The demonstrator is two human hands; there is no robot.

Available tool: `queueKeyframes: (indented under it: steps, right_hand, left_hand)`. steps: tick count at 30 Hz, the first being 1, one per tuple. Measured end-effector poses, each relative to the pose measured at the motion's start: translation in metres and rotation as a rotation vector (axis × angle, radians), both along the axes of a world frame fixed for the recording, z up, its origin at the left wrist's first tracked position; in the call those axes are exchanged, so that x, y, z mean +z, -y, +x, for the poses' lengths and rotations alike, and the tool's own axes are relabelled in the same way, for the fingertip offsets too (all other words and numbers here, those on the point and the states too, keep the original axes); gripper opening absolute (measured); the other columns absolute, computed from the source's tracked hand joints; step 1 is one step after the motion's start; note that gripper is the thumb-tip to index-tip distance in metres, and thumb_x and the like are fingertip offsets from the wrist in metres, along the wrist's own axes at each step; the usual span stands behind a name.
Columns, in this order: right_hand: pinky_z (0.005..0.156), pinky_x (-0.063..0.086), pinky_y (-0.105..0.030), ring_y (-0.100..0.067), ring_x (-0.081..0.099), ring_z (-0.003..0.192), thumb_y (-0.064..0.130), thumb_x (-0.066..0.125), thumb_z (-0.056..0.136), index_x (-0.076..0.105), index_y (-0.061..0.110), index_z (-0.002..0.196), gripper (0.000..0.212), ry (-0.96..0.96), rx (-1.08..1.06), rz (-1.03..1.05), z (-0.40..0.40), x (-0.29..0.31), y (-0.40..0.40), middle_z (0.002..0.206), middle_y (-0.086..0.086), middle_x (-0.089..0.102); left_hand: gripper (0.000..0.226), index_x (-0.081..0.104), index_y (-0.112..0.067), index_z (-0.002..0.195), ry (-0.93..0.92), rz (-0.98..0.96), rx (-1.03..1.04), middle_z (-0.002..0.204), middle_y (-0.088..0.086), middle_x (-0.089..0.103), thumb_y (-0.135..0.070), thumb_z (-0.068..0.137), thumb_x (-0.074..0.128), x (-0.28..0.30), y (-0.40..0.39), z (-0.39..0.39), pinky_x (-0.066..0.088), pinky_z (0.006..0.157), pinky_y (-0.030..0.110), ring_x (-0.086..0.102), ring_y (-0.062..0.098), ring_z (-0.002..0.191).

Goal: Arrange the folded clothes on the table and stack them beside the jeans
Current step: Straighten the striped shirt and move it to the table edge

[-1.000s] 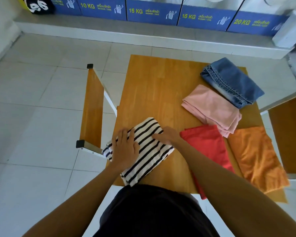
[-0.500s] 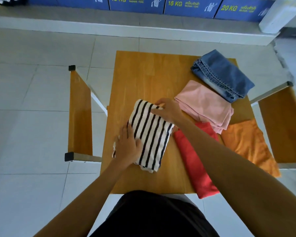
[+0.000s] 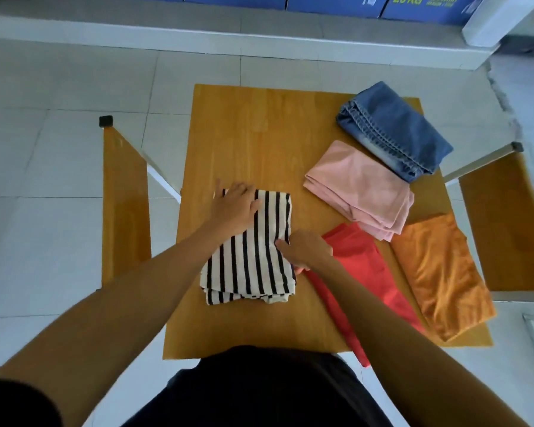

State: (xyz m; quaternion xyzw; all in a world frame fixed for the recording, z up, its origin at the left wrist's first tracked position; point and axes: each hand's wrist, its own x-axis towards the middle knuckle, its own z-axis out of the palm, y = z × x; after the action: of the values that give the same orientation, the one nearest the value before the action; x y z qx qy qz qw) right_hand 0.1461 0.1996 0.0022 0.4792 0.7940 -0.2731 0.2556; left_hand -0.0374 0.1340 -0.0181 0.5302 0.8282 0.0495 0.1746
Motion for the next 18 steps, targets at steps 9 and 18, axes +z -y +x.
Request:
queueKeyframes:
  steps: [9,18]
  right_hand:
    - [0.068,0.041,-0.036,-0.026,0.059,0.082,0.075,0.038,0.087,0.058,0.018,0.101,0.062,-0.079,-0.091,0.195,-0.024,0.008,-0.011,0.091,-0.002,0.062]
    - [0.089,0.052,-0.04,-0.024,0.071,0.093,0.087,0.042,0.078,0.067,0.019,0.109,0.079,-0.069,-0.076,0.002,-0.014,0.0,0.001,0.097,0.0,0.076]
  left_hand:
    - [0.053,0.046,-0.013,0.136,-0.06,-0.092,0.658,0.138,0.016,0.05,-0.048,0.1,0.029,-0.013,0.065,-0.03,0.032,0.109,0.055,0.046,0.036,0.127]
    - [0.07,0.046,-0.011,0.13,0.213,-0.088,0.87,0.125,0.015,0.062,-0.066,0.095,0.021,-0.019,0.115,-0.021,0.052,0.094,0.051,0.06,0.035,0.111]
